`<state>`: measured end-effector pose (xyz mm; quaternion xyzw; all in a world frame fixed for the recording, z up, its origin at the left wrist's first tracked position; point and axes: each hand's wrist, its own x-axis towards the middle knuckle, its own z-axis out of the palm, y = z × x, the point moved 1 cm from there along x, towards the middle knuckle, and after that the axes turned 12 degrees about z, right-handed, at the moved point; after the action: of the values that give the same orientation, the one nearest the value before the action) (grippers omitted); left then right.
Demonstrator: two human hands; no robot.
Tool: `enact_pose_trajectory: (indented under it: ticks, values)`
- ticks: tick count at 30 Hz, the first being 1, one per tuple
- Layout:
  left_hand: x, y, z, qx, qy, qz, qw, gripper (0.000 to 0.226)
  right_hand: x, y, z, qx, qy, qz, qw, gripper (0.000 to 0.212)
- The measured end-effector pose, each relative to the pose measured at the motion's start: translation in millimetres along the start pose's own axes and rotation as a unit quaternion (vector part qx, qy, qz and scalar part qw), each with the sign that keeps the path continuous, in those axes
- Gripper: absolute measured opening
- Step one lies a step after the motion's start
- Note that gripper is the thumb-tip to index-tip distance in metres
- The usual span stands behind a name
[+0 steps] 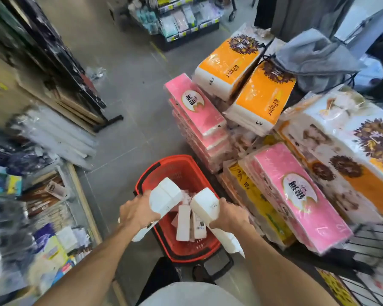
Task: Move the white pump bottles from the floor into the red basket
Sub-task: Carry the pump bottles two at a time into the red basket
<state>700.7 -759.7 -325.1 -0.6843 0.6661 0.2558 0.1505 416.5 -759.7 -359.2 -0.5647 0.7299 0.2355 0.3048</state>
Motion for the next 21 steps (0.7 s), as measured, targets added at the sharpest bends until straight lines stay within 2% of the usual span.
enact_pose_trajectory:
  ticks: [6, 15, 21]
  values:
    - [53.7, -3.4, 19.5, 0.006, -0.030, 0.020, 0.999, 0.078, 25.8, -15.1, 30.9, 0.047, -0.024, 0.049, 0.997, 0.084]
    - [161.4, -30.5, 76.0, 0.010, -0.107, 0.069, 0.992, 0.083, 67.5, -57.9, 120.4, 0.130, -0.104, 0.155, 0.974, 0.074]
    - [235.4, -37.1, 102.2, 0.037, -0.108, 0.115, 0.987, 0.087, 95.5, -89.7, 171.3, 0.180, -0.137, 0.201, 0.953, 0.083]
